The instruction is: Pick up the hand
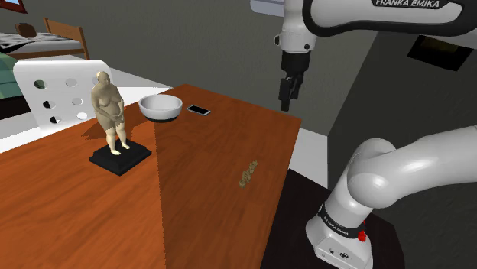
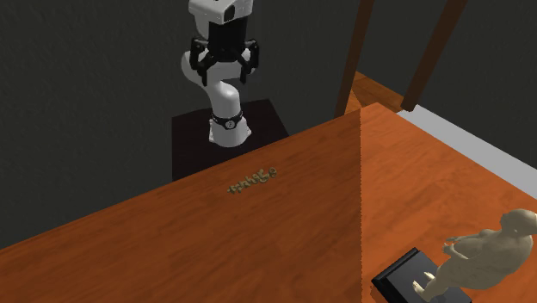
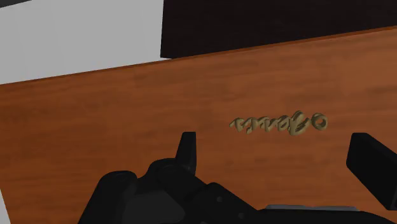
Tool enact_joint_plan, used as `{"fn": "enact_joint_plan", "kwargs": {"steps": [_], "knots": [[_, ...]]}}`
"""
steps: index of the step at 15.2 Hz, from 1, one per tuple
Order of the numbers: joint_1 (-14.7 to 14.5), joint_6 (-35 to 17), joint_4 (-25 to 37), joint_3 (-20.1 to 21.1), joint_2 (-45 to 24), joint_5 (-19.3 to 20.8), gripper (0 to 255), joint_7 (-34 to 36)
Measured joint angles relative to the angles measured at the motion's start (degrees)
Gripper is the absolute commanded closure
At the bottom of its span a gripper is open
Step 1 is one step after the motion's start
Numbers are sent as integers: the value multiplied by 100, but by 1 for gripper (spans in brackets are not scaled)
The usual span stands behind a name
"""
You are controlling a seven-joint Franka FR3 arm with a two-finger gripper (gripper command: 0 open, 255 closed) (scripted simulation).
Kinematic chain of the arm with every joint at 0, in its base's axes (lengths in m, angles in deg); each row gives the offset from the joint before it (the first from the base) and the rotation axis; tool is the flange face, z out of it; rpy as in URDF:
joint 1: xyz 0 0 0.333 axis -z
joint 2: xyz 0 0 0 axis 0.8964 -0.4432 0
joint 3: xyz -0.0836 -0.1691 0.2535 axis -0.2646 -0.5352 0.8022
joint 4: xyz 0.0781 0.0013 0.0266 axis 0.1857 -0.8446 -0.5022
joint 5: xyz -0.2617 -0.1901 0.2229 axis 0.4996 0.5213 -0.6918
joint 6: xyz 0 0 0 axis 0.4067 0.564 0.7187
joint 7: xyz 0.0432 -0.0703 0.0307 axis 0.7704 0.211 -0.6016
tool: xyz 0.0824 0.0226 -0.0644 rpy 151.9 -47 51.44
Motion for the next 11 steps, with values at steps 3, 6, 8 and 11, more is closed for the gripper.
{"fn": "enact_joint_plan", "kwargs": {"steps": [3,6,8,11], "knots": [[102,-227,-224,57,-2,-116,0,360],[333,-775,-739,184,-8,-381,0,1195],[488,-1181,-1067,288,-52,-575,0,1785],[711,-1888,-1529,457,-224,-877,0,2662]]}}
